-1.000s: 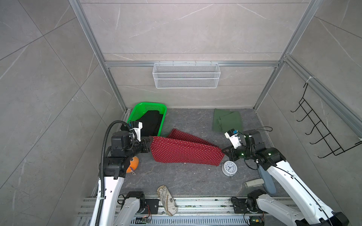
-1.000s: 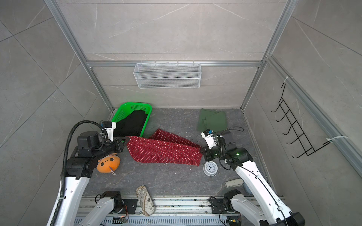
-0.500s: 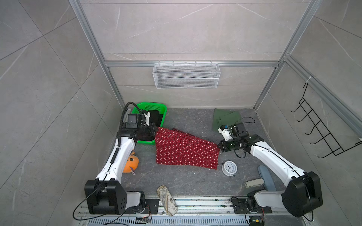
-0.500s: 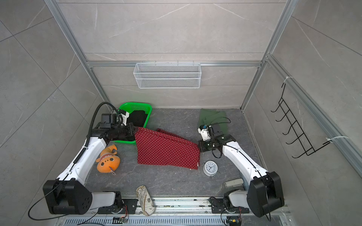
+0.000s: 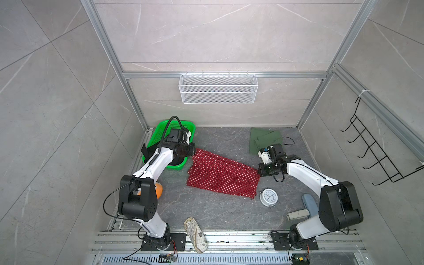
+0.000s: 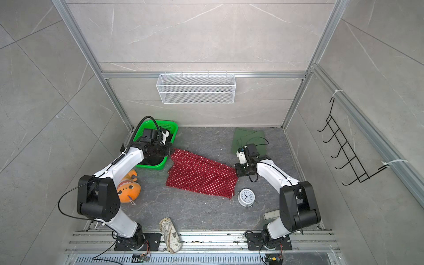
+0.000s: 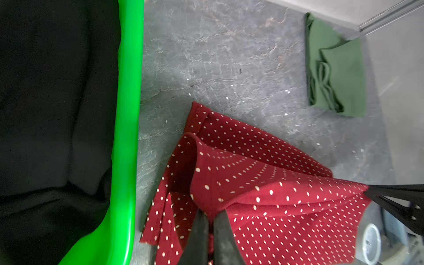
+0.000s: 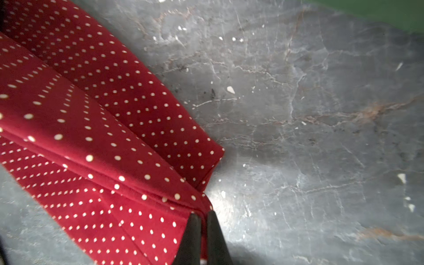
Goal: Fold and stack skirts
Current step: Fold the skirt at the center of the table.
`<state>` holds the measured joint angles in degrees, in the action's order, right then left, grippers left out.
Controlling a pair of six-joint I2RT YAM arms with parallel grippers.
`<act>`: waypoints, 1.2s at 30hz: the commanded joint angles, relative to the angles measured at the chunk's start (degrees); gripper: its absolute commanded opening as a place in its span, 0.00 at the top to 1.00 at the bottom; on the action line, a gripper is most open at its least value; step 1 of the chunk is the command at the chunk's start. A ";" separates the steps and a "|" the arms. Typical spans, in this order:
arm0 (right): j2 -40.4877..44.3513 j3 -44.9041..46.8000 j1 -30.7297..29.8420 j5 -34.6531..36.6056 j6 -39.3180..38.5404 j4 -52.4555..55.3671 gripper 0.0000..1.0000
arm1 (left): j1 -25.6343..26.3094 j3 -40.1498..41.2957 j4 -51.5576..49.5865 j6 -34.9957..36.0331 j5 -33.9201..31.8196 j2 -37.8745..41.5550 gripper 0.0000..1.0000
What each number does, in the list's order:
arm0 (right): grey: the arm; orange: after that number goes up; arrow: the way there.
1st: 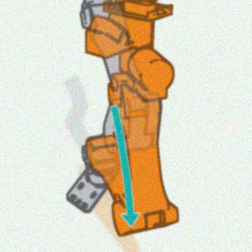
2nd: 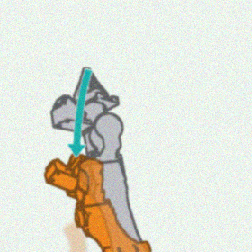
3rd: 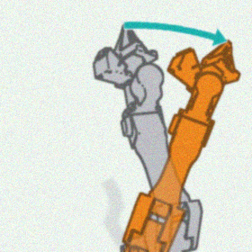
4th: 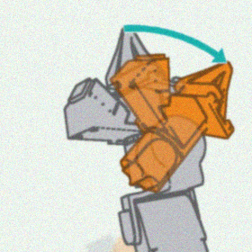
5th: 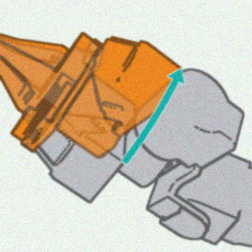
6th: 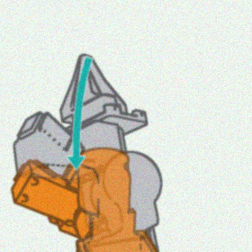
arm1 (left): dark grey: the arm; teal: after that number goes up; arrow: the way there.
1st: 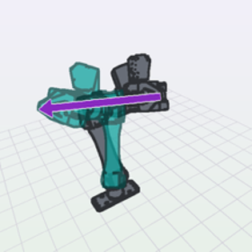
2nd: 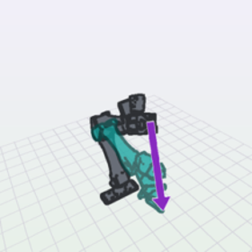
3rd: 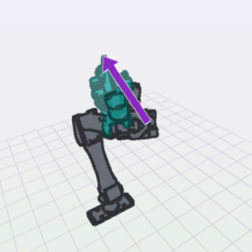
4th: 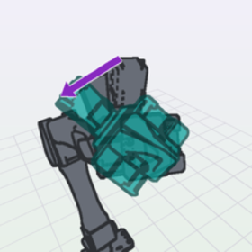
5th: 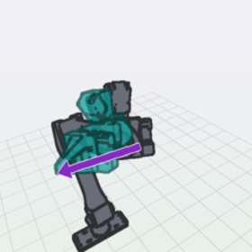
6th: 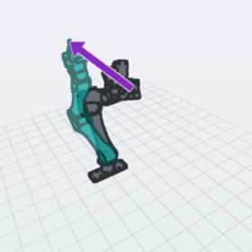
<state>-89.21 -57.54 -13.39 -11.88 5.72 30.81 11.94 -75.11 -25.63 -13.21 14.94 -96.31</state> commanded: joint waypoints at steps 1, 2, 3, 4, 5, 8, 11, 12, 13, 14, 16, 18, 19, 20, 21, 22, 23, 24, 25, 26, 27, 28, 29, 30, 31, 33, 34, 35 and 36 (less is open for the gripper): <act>-2.40 0.37 1.07 3.53 1.27 -0.48 0.99 | 0.18 -3.49 1.64 1.27 -7.58 -2.11 1.00; -3.18 0.07 1.08 3.53 1.38 -0.87 0.98 | 0.48 -3.97 1.61 1.04 -8.38 -2.99 1.00; -4.06 -0.39 1.12 3.53 1.33 -1.22 0.97 | 0.77 -4.52 1.30 0.85 -9.28 -4.07 1.00; -5.00 -0.84 1.25 3.57 1.40 -1.56 0.96 | 1.09 -5.15 1.20 0.53 -10.38 -5.07 1.00; -5.79 -1.19 1.23 3.62 1.45 -1.94 0.96 | 1.37 -5.51 1.17 0.40 -11.24 -5.80 1.00; -7.62 -2.09 1.37 3.96 1.66 -3.22 0.91 | 2.01 -6.61 1.18 -0.17 -13.51 -7.87 1.00; -8.32 -2.45 1.47 4.45 1.86 -4.59 0.84 | 2.40 -7.32 1.67 -0.53 -14.29 -8.93 0.76; -8.36 -2.71 1.50 4.41 1.93 -4.62 0.81 | 2.55 -7.39 1.99 -0.56 -14.57 -8.98 0.64; -8.22 -2.95 1.57 4.49 1.72 -4.66 0.79 | 2.73 -7.44 2.23 -0.62 -14.75 -8.90 0.54; -7.89 -2.85 1.57 4.41 1.72 -5.09 0.76 | 2.89 -7.51 2.49 -0.64 -14.93 -8.68 0.48; -6.71 -3.08 1.59 4.41 1.41 -5.81 0.68 | 3.33 -7.39 2.94 -0.48 -14.94 -8.02 0.38; -5.07 -3.06 1.75 4.41 1.19 -6.59 0.64 | 3.74 -7.34 3.25 0.04 -14.94 -7.06 0.31; -4.03 -3.17 1.84 4.64 1.10 -6.87 0.60 | 3.91 -7.09 3.53 0.24 -14.95 -6.52 0.28; -3.19 -3.19 1.83 4.76 0.89 -7.22 0.53 | 4.18 -6.86 3.78 0.45 -14.94 -5.85 0.25; -2.38 -3.27 1.89 4.67 0.60 -7.25 0.05 | 4.57 -6.48 4.00 0.92 -14.94 -5.14 0.23; -1.59 -3.57 1.97 4.88 0.50 -7.08 0.00 | 4.90 -6.08 4.08 1.25 -14.94 -4.35 0.22; -0.91 -3.65 2.05 5.27 0.46 -6.99 0.00 | 5.20 -5.60 4.14 1.34 -15.15 -3.56 0.20; -0.09 -3.57 2.05 5.74 0.46 -6.99 0.00 | 5.60 -4.96 4.27 1.45 -15.28 -2.58 0.18; 0.74 -3.45 2.10 6.25 0.66 -7.07 0.00 | 6.00 -4.21 4.40 1.61 -15.44 -1.45 0.17; 1.86 -3.02 2.16 6.85 1.14 -7.44 0.00 | 6.36 -3.29 4.63 1.63 -15.80 -0.39 0.16; 3.08 -2.43 2.26 7.29 1.80 -8.09 0.00 | 6.76 -2.29 4.79 1.59 -15.99 0.77 0.16; 4.27 -1.86 2.37 6.97 2.39 -8.81 0.00 | 7.02 -1.40 4.93 1.40 -15.99 1.66 0.15; 5.58 -0.82 2.58 5.52 3.18 -10.20 0.00 | 7.25 -0.31 5.05 1.16 -16.12 2.84 0.15; 6.81 0.33 2.78 3.51 4.72 -12.02 0.00 | 7.59 0.78 5.19 0.84 -16.10 3.90 0.15; 7.89 1.51 2.92 -0.06 6.18 -13.94 0.00 | 7.81 1.96 5.31 0.40 -16.02 4.88 0.15; 9.01 2.71 3.48 -5.02 10.44 -16.00 0.00 | 8.43 4.12 5.50 -0.39 -15.65 7.01 0.15; 9.07 2.87 3.79 -7.72 12.82 -16.08 0.00 | 8.75 5.34 5.44 -0.87 -15.64 8.13 0.15; 8.75 2.65 4.17 -10.08 14.03 -15.64 0.00 | 9.04 6.38 5.26 -1.25 -15.81 9.10 0.15; 8.17 2.29 4.33 -12.78 14.43 -14.82 0.00 | 9.46 7.46 4.78 -1.74 -16.11 10.21 0.15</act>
<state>-80.66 -56.03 -9.58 -15.70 14.33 17.54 20.73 -69.47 -21.21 -13.52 -0.14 -89.58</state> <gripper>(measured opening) 0.995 0.848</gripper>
